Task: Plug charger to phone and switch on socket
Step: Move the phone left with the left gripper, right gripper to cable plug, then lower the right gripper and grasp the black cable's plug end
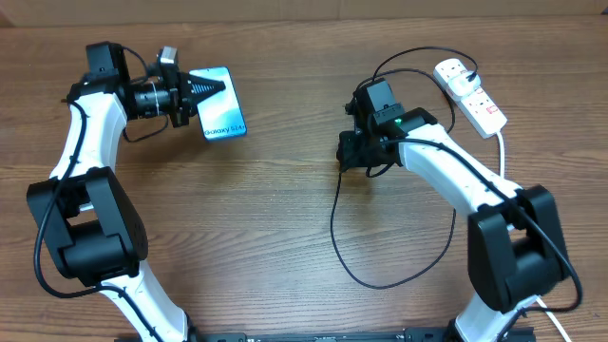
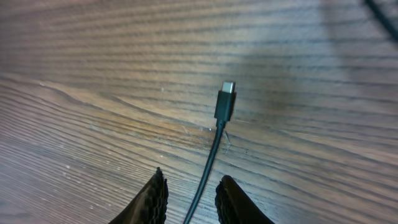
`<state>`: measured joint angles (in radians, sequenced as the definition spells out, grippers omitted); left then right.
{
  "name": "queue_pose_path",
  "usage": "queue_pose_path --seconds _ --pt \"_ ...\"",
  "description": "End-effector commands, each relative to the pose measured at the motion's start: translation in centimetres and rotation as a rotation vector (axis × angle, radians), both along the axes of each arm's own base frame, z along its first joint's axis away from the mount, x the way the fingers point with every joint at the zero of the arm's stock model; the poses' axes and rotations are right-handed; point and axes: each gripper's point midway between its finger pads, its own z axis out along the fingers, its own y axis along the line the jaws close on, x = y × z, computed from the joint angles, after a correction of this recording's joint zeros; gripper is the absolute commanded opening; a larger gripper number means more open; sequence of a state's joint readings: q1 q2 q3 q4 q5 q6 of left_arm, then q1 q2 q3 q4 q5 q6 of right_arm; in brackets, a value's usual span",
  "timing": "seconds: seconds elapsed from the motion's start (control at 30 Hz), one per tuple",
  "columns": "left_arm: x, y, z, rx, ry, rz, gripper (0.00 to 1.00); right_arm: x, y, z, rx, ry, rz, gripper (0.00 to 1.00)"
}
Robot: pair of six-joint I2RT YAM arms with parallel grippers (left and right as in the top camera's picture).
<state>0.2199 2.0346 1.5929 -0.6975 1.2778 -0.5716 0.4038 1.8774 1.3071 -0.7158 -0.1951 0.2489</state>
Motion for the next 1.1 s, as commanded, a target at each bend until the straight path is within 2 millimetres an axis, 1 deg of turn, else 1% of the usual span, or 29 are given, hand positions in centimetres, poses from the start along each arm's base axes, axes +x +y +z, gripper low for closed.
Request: queue_pose_path --seconds 0.0,0.1,0.3,0.43,0.67,0.77,0.87,0.93,0.97,1.07 --pt "0.4 -1.2 1.9 -0.044 0.085 0.028 0.04 0.3 0.7 -1.3 0.018 0.028 0.025 0.24" --pt "0.9 -2.1 2.1 -0.043 0.076 0.023 0.04 0.2 0.7 -2.7 0.01 0.058 0.022 0.23" --pt "0.9 -3.1 2.0 -0.031 0.073 0.011 0.05 1.0 0.9 -2.9 0.016 0.029 0.017 0.2" --pt "0.9 -3.6 1.9 -0.021 0.074 0.004 0.04 1.2 1.0 -3.7 0.015 0.039 0.009 0.2" --pt "0.9 -3.7 1.9 -0.021 0.074 0.002 0.04 2.3 0.4 -3.6 -0.02 -0.009 -0.023 0.19" --pt "0.9 -3.7 1.9 -0.021 0.074 0.002 0.04 2.8 -0.3 -3.8 -0.062 -0.033 -0.034 0.19" --pt "0.9 -3.7 1.9 -0.022 0.074 0.002 0.04 2.4 -0.5 -4.6 -0.084 -0.013 -0.012 0.19" --pt "0.9 -3.7 1.9 -0.022 0.074 0.002 0.04 2.0 -0.1 -5.8 -0.083 0.012 -0.002 0.19" --pt "0.9 -3.7 1.9 -0.022 0.074 0.001 0.04 1.7 0.1 -6.7 -0.083 0.032 0.005 0.19" --pt "0.9 -3.7 1.9 -0.022 0.074 0.001 0.04 1.3 0.5 -7.2 -0.067 0.056 0.015 0.19"
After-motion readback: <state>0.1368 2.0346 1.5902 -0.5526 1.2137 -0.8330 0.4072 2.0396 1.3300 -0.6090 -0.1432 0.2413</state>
